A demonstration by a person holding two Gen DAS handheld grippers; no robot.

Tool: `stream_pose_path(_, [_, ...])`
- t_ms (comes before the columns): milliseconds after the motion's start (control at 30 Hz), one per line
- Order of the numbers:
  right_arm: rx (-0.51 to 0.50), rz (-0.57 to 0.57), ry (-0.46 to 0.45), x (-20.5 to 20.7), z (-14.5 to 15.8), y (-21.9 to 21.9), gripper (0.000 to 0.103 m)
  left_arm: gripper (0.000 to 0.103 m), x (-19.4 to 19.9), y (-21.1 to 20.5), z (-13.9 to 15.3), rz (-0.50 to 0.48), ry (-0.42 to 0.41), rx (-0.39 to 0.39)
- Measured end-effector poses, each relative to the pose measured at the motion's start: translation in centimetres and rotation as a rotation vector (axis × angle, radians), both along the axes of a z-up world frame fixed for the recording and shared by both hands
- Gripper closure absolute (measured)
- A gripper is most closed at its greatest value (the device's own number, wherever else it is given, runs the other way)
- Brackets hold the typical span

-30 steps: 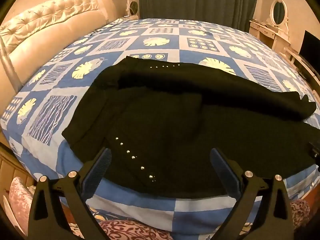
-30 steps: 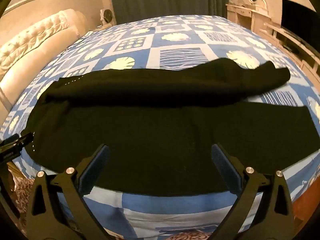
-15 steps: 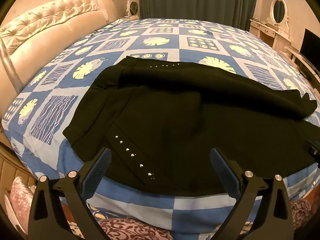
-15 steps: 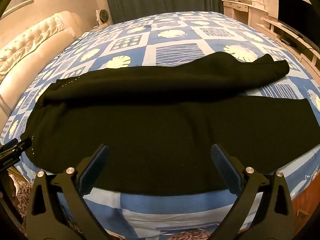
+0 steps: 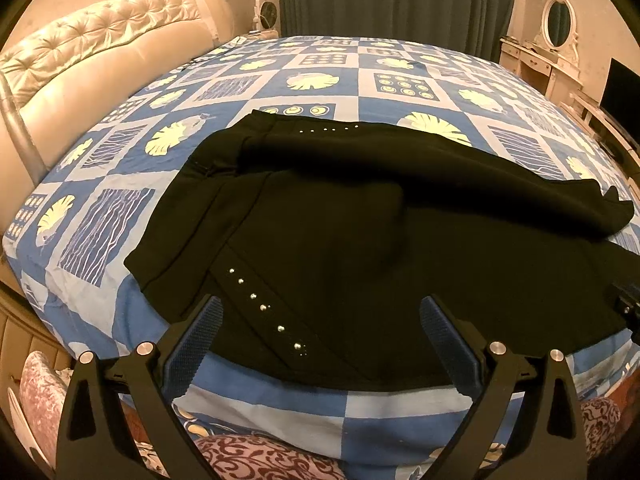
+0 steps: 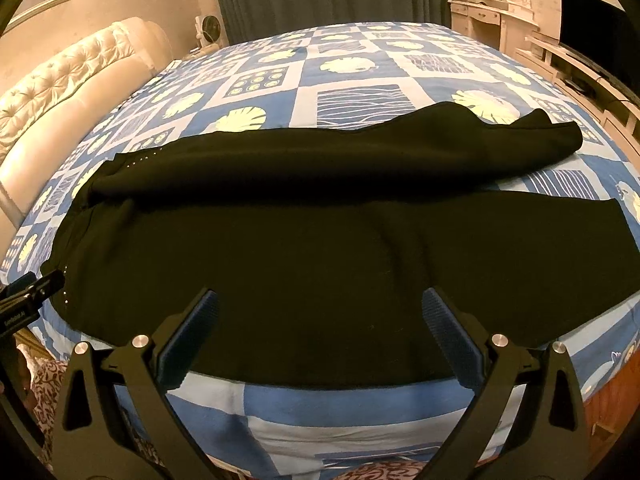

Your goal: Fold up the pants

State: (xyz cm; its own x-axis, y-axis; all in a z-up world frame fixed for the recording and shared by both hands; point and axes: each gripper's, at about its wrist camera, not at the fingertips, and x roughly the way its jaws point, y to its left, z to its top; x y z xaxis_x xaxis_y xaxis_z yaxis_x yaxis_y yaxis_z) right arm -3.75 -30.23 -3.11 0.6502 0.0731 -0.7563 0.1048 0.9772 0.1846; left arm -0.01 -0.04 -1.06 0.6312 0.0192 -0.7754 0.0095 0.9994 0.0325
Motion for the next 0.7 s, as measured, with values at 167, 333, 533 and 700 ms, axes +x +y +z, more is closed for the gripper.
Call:
stream_pose_path(167, [-0.001, 0.001, 0.001, -0.01, -0.10, 0.10, 0.002, 0.004, 0.01, 0.03, 0.02, 0.000, -0.001, 0.001])
stream_pose_path(333, [-0.001, 0.001, 0.002, 0.00, -0.14, 0.14, 0.002, 0.004, 0.01, 0.08, 0.10, -0.001, -0.001, 0.000])
stream_pose_path(533, [0.000, 0.002, 0.003, 0.00, -0.20, 0.21, 0.002, 0.004, 0.00, -0.08, 0.10, -0.001, 0.002, 0.005])
stream_pose_path(700, [0.000, 0.003, 0.005, 0.02, -0.29, 0.28, 0.002, 0.004, 0.01, -0.09, 0.08, 0.000, 0.002, 0.004])
